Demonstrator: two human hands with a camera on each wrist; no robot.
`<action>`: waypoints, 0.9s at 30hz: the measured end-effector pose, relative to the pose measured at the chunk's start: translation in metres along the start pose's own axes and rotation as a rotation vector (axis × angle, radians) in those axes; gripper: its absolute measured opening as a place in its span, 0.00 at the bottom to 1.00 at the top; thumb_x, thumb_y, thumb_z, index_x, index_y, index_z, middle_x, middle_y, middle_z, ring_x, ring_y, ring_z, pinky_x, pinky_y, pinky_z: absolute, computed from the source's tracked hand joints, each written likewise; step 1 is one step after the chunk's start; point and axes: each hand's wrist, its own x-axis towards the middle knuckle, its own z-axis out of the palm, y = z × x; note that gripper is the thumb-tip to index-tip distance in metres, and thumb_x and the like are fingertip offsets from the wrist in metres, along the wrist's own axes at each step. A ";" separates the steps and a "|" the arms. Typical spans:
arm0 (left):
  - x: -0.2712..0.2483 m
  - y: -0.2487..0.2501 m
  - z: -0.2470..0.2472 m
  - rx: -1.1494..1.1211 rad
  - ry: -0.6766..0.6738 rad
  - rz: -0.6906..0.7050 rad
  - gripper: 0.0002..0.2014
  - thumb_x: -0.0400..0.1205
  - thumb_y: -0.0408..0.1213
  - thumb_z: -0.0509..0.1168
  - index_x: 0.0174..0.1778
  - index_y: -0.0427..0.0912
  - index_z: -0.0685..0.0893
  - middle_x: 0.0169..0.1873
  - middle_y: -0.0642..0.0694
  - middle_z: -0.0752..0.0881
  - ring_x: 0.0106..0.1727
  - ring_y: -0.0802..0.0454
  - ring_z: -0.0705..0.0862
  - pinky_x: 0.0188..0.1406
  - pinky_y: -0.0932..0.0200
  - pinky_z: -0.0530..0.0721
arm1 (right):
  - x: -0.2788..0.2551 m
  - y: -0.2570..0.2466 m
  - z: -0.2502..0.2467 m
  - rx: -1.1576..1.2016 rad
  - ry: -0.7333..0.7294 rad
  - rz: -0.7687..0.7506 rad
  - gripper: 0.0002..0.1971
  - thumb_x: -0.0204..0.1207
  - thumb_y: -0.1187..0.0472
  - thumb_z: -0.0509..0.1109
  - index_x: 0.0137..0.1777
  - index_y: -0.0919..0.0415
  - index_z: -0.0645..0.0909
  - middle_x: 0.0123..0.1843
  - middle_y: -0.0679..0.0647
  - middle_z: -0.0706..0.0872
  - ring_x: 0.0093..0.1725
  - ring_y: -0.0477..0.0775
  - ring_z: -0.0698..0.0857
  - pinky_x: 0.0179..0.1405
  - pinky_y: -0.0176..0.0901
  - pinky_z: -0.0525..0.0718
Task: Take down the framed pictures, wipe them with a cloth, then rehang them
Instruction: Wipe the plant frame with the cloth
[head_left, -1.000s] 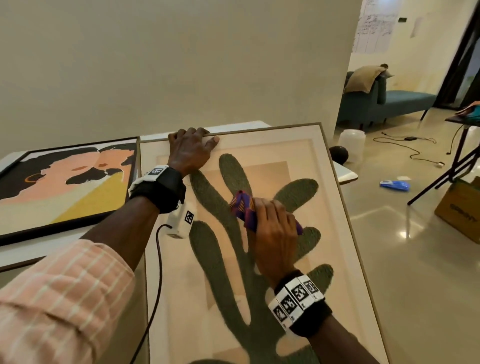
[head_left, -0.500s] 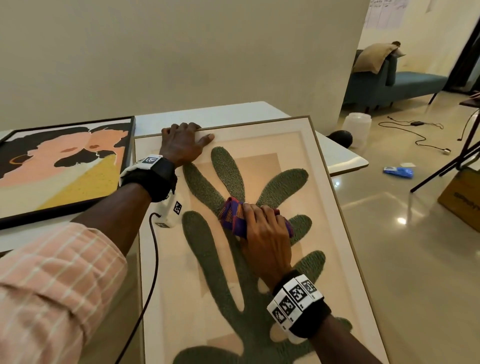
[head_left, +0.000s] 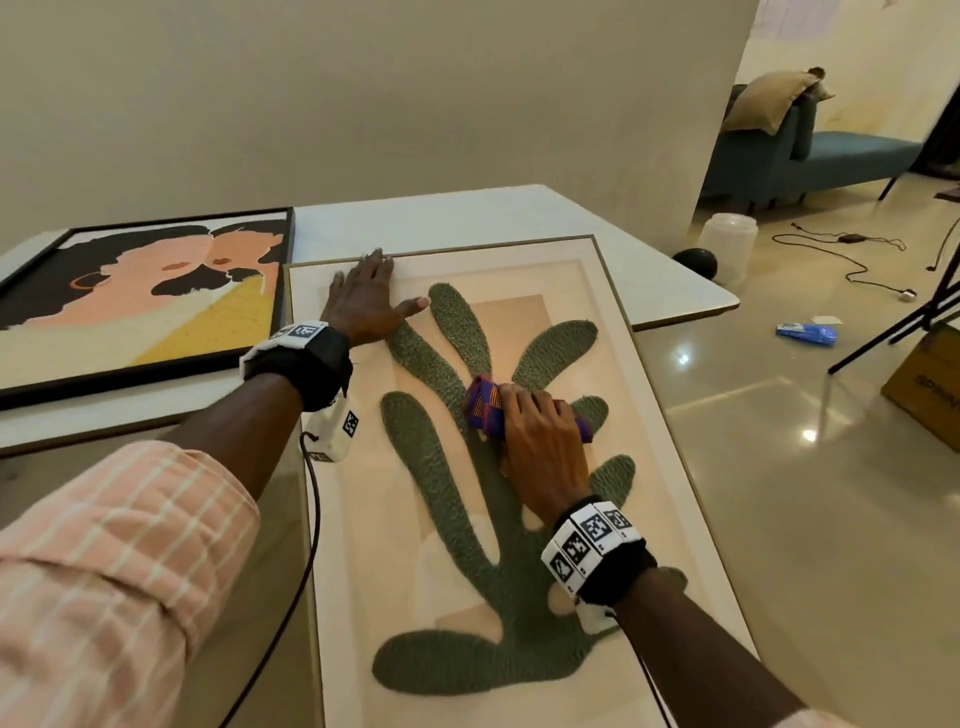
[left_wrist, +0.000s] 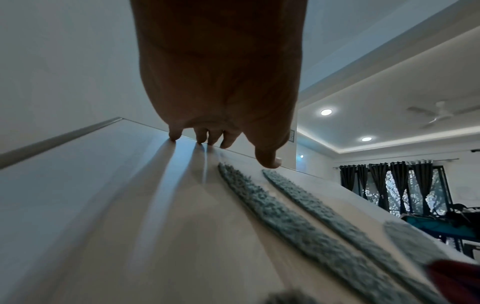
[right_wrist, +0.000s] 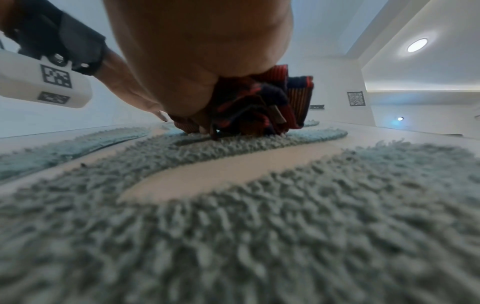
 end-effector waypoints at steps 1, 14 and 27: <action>-0.010 0.000 0.000 -0.018 -0.004 -0.017 0.41 0.83 0.63 0.55 0.85 0.40 0.54 0.86 0.42 0.49 0.86 0.46 0.46 0.84 0.40 0.46 | -0.001 -0.002 -0.002 -0.004 -0.003 0.000 0.30 0.67 0.58 0.79 0.68 0.66 0.78 0.60 0.64 0.87 0.55 0.63 0.86 0.52 0.56 0.84; -0.251 -0.026 0.096 -0.712 0.239 -0.694 0.33 0.86 0.63 0.46 0.57 0.35 0.80 0.57 0.33 0.84 0.60 0.33 0.81 0.61 0.43 0.77 | -0.122 -0.013 -0.009 -0.051 0.074 -0.163 0.24 0.68 0.62 0.70 0.65 0.67 0.79 0.46 0.62 0.85 0.41 0.64 0.83 0.42 0.54 0.80; -0.217 -0.026 0.048 -0.922 0.058 -0.772 0.43 0.81 0.71 0.48 0.69 0.34 0.77 0.65 0.36 0.81 0.62 0.34 0.80 0.67 0.41 0.78 | -0.202 -0.014 -0.041 -0.032 -0.068 -0.847 0.27 0.87 0.48 0.44 0.64 0.63 0.81 0.44 0.56 0.85 0.39 0.56 0.83 0.41 0.50 0.84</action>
